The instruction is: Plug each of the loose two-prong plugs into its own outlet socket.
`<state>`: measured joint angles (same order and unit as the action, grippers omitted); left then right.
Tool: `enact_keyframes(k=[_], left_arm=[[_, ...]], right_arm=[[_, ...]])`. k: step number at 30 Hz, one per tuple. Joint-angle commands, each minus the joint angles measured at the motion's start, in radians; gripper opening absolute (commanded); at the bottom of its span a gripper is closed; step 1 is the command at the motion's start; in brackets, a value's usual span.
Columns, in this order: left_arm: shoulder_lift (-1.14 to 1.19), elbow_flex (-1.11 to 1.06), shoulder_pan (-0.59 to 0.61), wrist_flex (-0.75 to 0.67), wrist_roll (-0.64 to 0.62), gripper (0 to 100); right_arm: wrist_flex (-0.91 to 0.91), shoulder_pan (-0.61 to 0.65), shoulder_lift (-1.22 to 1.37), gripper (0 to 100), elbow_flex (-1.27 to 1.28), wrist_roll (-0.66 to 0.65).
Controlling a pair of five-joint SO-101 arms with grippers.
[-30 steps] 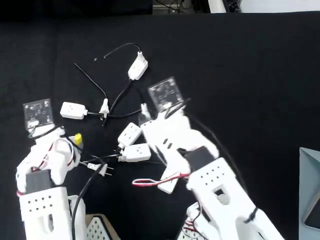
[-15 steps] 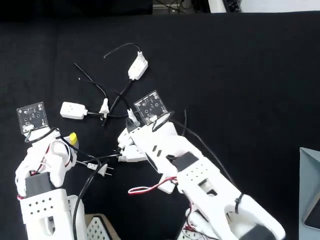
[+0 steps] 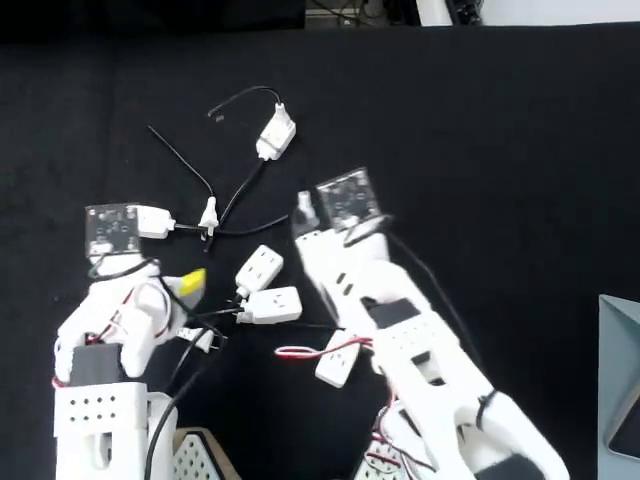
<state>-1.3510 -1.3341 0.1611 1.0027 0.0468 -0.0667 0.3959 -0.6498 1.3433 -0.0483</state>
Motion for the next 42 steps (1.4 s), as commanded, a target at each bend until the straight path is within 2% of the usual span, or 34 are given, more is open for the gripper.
enact_keyframes(k=[1, 5, 11, 15, 18, 23, 27, 29, 34, 42], left_arm=[[0.061, 0.096, -0.101, -0.012, 0.011, 32], [0.269, 0.206, -0.211, -0.018, 0.005, 32], [0.666, 0.444, -0.303, -0.018, 0.011, 32], [0.89, 0.581, -0.335, -0.029, 0.011, 32], [1.02, 0.633, -0.348, -0.092, 0.012, 31], [1.192, 0.659, -0.357, -0.204, 0.075, 29], [1.272, 0.659, -0.357, -0.233, 0.104, 28], [1.278, 0.659, -0.358, -0.233, 0.158, 22], [1.277, 0.657, -0.395, -0.229, 0.399, 5], [1.281, 0.648, -0.463, -0.232, 0.647, 3]], right_arm=[[-0.021, -0.086, -0.122, 1.2, 0.019, 0.005], [-0.021, -0.132, -0.194, 1.2, 0.044, 0.005], [-0.021, -0.192, -0.232, 1.2, 0.051, 0.048], [-0.021, -0.195, -0.231, 1.2, 0.051, 0.048], [-0.021, -0.196, -0.231, 1.2, 0.051, 0.052], [-0.021, -0.196, -0.234, 1.2, 0.058, 0.052], [-0.021, -0.204, -0.237, 1.3, 0.064, 0.052], [-0.021, -0.222, -0.237, 1.3, 0.059, 0.052], [-0.021, -0.239, -0.237, 1.3, 0.061, 0.052], [-0.026, -0.253, -0.237, 1.3, 0.058, 0.055]])
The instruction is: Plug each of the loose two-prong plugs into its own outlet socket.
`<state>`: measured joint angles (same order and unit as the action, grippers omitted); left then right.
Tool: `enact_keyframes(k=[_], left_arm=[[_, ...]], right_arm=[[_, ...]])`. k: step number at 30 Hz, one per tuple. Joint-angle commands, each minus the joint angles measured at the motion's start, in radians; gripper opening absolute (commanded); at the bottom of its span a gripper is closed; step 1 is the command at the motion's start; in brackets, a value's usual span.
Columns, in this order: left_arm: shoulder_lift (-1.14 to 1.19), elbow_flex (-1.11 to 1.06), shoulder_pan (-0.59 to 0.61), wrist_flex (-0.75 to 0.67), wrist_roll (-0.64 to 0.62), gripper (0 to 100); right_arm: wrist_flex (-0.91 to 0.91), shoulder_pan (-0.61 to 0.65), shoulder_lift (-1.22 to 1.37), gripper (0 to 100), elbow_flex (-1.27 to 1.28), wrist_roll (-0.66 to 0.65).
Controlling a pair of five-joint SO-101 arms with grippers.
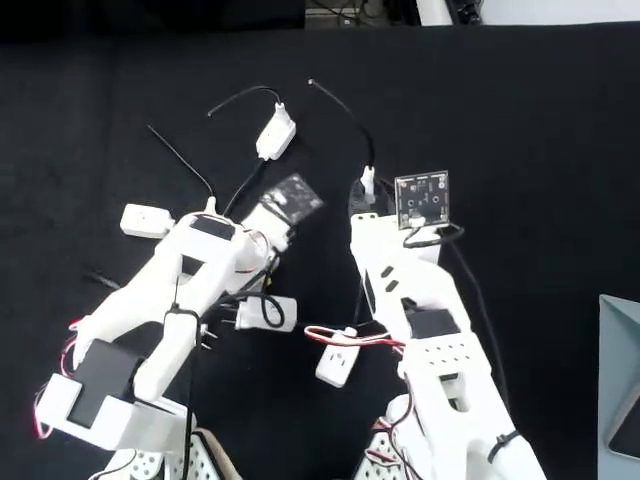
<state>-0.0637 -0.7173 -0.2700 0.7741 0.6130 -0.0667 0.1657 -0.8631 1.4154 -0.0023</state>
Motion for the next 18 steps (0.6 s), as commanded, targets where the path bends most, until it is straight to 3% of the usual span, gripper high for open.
enact_keyframes(k=[1, 5, 10, 12, 16, 18], left_arm=[[-0.009, 0.033, -0.031, -0.005, 0.117, 3], [-0.009, 0.056, -0.031, -0.005, 0.216, 3], [-0.009, 0.061, -0.03, 0.0, 0.219, 9], [-0.011, 0.054, -0.022, -0.003, 0.161, 16], [-0.028, 0.084, 0.012, 0.006, -0.083, 24], [-0.069, 0.091, 0.041, 0.026, -0.106, 25]], right_arm=[[-0.028, -0.029, -0.024, 1.3, -0.015, 0.023], [-0.025, -0.057, -0.024, 1.3, -0.03, 0.049], [-0.023, -0.058, -0.022, 1.3, -0.03, 0.049], [-0.023, -0.058, -0.021, 1.3, -0.03, 0.049], [-0.023, -0.058, -0.019, 1.3, -0.03, 0.049], [-0.023, -0.055, -0.018, 1.3, -0.03, 0.049]])
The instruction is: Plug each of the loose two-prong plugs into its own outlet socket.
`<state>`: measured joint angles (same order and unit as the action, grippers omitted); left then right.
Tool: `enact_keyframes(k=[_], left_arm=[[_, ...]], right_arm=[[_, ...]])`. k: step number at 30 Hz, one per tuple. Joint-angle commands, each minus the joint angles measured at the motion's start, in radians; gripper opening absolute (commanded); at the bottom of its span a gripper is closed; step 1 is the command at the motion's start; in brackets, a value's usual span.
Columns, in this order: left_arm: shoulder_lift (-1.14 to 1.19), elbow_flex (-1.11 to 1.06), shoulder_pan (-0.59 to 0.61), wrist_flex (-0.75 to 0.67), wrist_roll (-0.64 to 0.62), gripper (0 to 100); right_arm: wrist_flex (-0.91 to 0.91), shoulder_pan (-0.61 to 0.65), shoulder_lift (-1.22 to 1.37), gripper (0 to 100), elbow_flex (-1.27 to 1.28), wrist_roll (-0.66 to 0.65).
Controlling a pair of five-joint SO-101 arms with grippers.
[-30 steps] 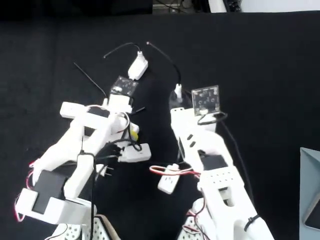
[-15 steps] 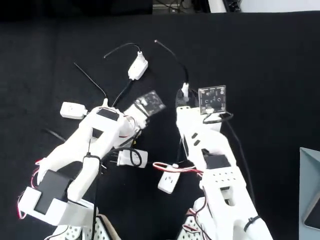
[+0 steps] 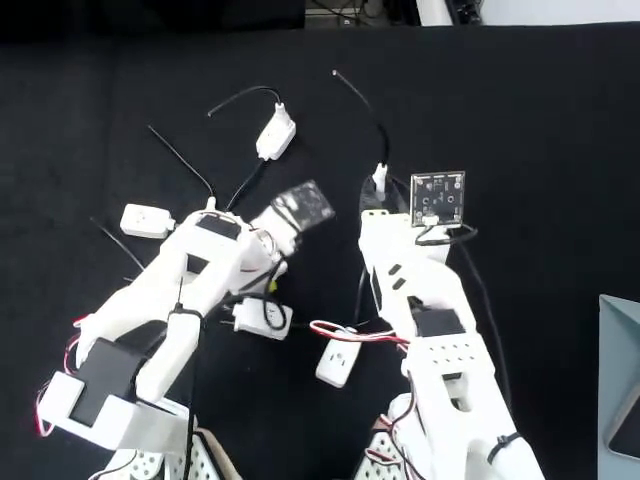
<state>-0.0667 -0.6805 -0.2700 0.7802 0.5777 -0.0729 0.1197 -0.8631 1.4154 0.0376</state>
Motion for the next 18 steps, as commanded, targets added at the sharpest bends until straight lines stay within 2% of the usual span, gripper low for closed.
enact_keyframes(k=[1, 5, 10, 16, 18], left_arm=[[-0.091, 0.056, 0.053, 0.034, -0.072, 25], [-0.236, 0.054, 0.111, 0.109, -0.08, 25], [-0.448, 0.012, 0.225, 0.155, -0.193, 26], [-0.655, -0.191, 0.308, 0.146, -0.207, 25], [-0.721, -0.265, 0.329, 0.146, -0.265, 25]], right_arm=[[-0.017, -0.008, -0.018, 1.3, -0.03, 0.009], [-0.015, -0.003, -0.018, 1.3, -0.027, 0.009], [0.052, 0.06, -0.016, 1.3, -0.033, 0.009], [0.152, 0.18, -0.016, 1.3, -0.068, -0.002], [0.149, 0.226, -0.016, 1.3, -0.068, -0.029]])
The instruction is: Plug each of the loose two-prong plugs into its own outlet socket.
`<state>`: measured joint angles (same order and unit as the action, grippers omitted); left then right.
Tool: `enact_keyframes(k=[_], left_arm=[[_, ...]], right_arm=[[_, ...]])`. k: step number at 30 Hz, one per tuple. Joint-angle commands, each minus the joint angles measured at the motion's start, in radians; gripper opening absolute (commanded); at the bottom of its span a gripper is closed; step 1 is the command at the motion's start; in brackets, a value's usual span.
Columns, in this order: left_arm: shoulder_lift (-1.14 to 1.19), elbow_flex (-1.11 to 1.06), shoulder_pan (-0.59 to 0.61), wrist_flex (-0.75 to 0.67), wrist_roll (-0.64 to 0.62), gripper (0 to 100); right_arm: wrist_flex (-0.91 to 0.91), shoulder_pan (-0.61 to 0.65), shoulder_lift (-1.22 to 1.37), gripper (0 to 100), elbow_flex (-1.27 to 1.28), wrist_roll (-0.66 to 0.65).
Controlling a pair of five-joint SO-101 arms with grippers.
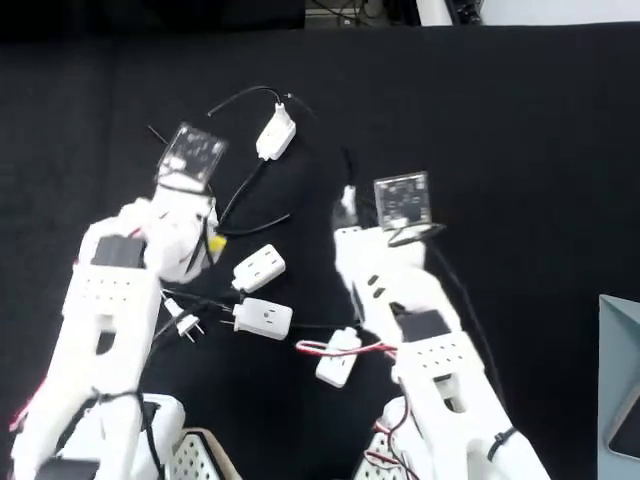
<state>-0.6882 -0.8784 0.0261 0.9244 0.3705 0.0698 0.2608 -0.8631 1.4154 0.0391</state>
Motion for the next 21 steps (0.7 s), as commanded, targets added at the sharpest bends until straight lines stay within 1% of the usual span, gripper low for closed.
enact_keyframes(k=[1, 3, 7, 9, 12, 16, 21], left_arm=[[-0.138, -0.102, 0.051, 0.002, -0.097, 25], [-0.216, -0.171, 0.09, 0.002, -0.153, 25], [-0.382, -0.291, 0.162, 0.002, -0.216, 25], [-0.463, -0.335, 0.202, 0.002, -0.241, 25], [-0.571, -0.387, 0.255, 0.002, -0.264, 25], [-0.681, -0.452, 0.289, 0.002, -0.272, 25], [-0.769, -0.498, 0.289, 0.003, -0.272, 25]], right_arm=[[0.006, 0.109, -0.016, 1.3, -0.068, -0.055], [0.005, 0.149, -0.016, 1.3, -0.07, -0.074], [0.002, 0.218, -0.015, 1.3, -0.087, -0.071], [-0.037, 0.247, -0.013, 1.3, -0.088, -0.071], [-0.146, 0.282, 0.038, 1.3, -0.077, -0.071], [-0.279, 0.305, 0.208, 1.2, -0.093, -0.078], [-0.462, 0.302, 0.478, 1.2, -0.136, -0.08]])
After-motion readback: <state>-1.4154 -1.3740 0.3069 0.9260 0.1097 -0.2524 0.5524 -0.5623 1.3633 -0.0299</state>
